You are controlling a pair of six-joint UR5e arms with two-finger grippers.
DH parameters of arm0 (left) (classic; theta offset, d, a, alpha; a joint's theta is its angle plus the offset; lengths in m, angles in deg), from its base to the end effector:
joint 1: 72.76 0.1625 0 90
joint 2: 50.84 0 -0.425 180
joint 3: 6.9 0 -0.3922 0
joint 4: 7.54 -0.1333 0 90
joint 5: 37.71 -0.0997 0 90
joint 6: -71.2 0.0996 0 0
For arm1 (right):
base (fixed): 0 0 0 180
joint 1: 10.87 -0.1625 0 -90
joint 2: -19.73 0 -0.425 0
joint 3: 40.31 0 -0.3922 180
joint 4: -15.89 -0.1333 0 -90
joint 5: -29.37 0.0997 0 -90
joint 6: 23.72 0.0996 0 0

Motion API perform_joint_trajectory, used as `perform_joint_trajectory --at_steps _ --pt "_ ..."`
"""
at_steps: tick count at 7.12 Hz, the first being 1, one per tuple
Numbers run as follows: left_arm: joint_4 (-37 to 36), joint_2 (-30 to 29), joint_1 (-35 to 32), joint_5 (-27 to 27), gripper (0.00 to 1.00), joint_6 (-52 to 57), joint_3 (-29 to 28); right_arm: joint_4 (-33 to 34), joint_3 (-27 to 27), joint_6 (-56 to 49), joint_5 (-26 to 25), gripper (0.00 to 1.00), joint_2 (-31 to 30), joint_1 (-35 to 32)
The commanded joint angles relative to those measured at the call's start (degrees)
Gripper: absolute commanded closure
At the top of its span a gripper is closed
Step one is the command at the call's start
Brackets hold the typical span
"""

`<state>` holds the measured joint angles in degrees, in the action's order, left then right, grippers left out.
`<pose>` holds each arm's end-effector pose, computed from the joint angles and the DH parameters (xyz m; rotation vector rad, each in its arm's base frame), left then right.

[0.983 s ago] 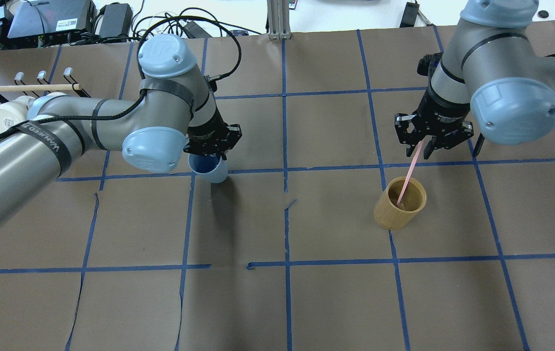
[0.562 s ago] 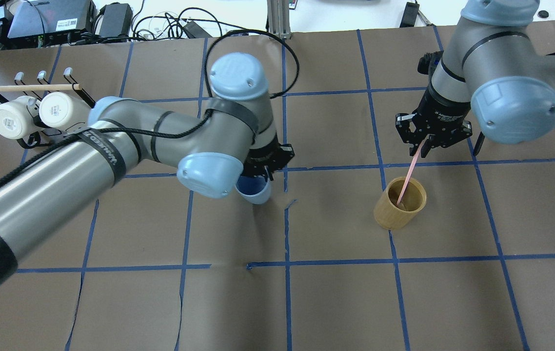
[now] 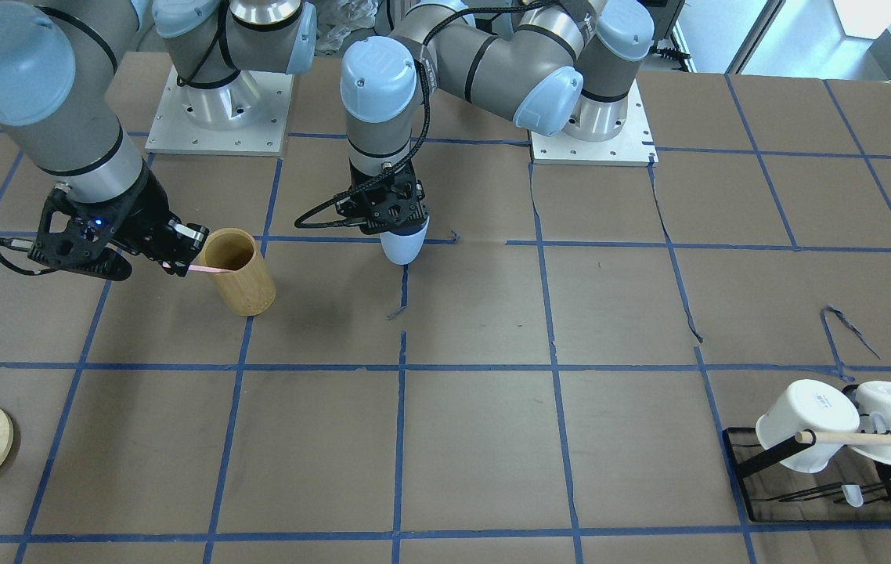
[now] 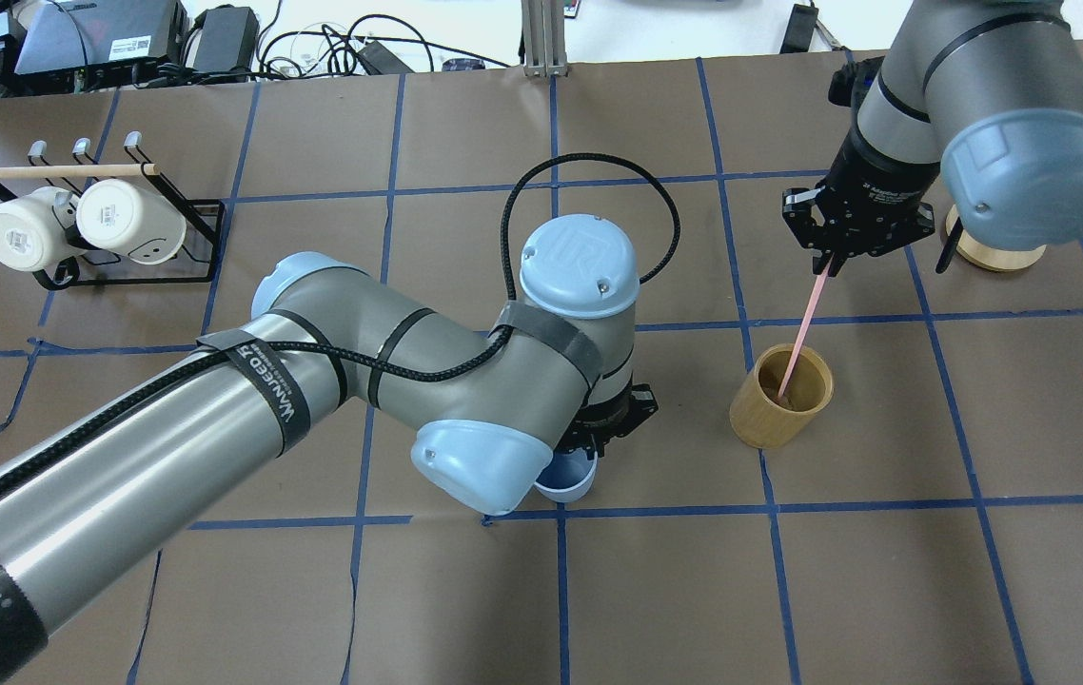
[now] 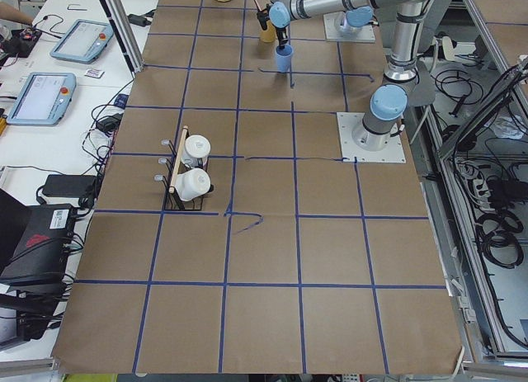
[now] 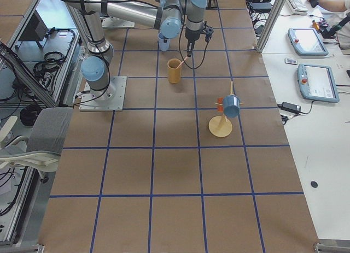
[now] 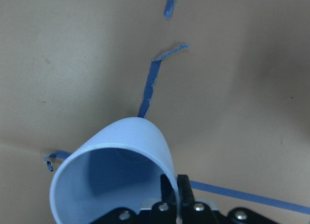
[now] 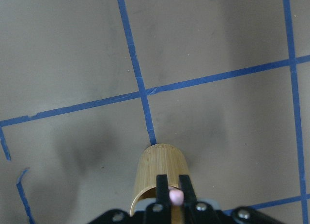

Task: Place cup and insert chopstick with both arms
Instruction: 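Set the blue cup nearer the robot with left gripper while right lifts chopstick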

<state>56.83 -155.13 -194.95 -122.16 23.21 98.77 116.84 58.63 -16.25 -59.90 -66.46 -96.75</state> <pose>-0.4068 -0.3780 0.2721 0.4332 -3.0802 -0.1871 0.0978 -0.5156 0.3973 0.3163 3.1134 0.0497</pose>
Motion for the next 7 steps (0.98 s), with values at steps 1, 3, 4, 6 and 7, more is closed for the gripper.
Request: perform_joint_trajectory --at_steps 1,3,4,6,7 --pt "0.8 -0.9 -0.3 -0.1 0.55 0.0 0.2 -5.9 -4.3 0.0 0.1 1.0 -0.7 -0.1" --pt "0.8 -0.8 -0.3 -1.5 0.0 -0.4 0.3 -12.0 -9.7 0.0 0.1 1.0 -1.3 -0.1" --pt "0.3 -0.3 -0.2 -1.8 0.0 -0.2 0.1 -16.2 -13.3 0.0 0.1 1.0 -1.4 -0.1" --pt "0.3 1.6 1.1 -1.9 0.0 1.1 -2.6 -20.5 -18.9 0.4 1.3 1.0 -1.5 -0.3" --pt "5.5 2.5 3.8 -2.5 0.0 2.4 -7.2 -20.4 -19.1 1.2 2.5 1.0 -1.2 -0.6"
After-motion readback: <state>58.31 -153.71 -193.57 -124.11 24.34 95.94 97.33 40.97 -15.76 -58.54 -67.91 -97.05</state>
